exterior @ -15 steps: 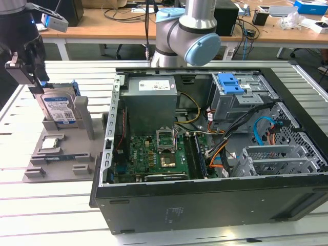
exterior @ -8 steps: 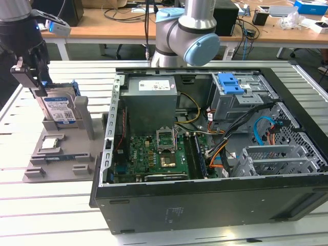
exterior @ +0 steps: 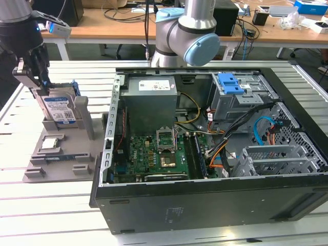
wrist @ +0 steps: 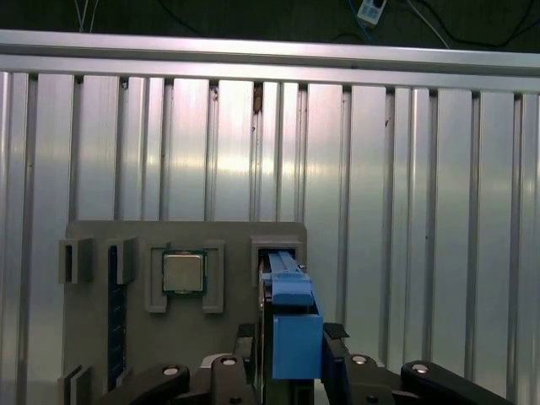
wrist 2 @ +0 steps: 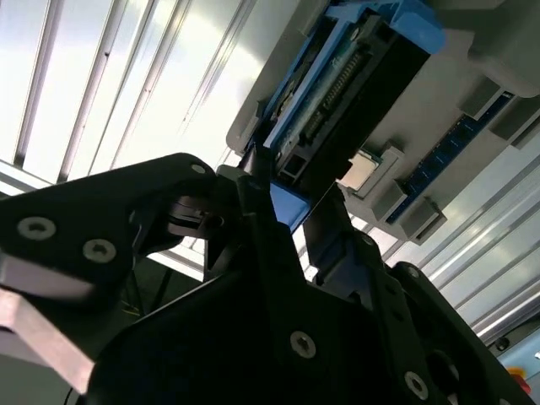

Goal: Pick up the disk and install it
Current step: 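Pick up the disk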

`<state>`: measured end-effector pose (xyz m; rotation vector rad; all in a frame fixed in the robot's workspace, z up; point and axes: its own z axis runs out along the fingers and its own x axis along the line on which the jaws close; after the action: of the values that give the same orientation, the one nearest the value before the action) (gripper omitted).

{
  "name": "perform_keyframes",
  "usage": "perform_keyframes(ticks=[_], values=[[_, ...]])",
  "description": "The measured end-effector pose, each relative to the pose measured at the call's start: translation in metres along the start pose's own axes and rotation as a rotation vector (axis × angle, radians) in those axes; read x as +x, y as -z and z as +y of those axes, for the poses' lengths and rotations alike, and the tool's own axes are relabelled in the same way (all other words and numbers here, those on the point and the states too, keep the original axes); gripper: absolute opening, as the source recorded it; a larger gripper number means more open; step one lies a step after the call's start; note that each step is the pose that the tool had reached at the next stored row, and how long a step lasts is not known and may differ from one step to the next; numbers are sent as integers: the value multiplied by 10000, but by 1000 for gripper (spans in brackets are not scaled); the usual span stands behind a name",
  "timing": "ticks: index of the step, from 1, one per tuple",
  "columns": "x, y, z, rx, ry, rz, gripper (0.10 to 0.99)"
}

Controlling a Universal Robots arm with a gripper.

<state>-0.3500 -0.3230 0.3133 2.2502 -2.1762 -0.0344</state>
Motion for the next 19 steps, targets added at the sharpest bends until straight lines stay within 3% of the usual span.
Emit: perform_keyframes(ticks=[2, 19], values=[[0, 0, 0, 0, 1, -2, 365], [-1, 10, 0, 7, 1, -6, 365]])
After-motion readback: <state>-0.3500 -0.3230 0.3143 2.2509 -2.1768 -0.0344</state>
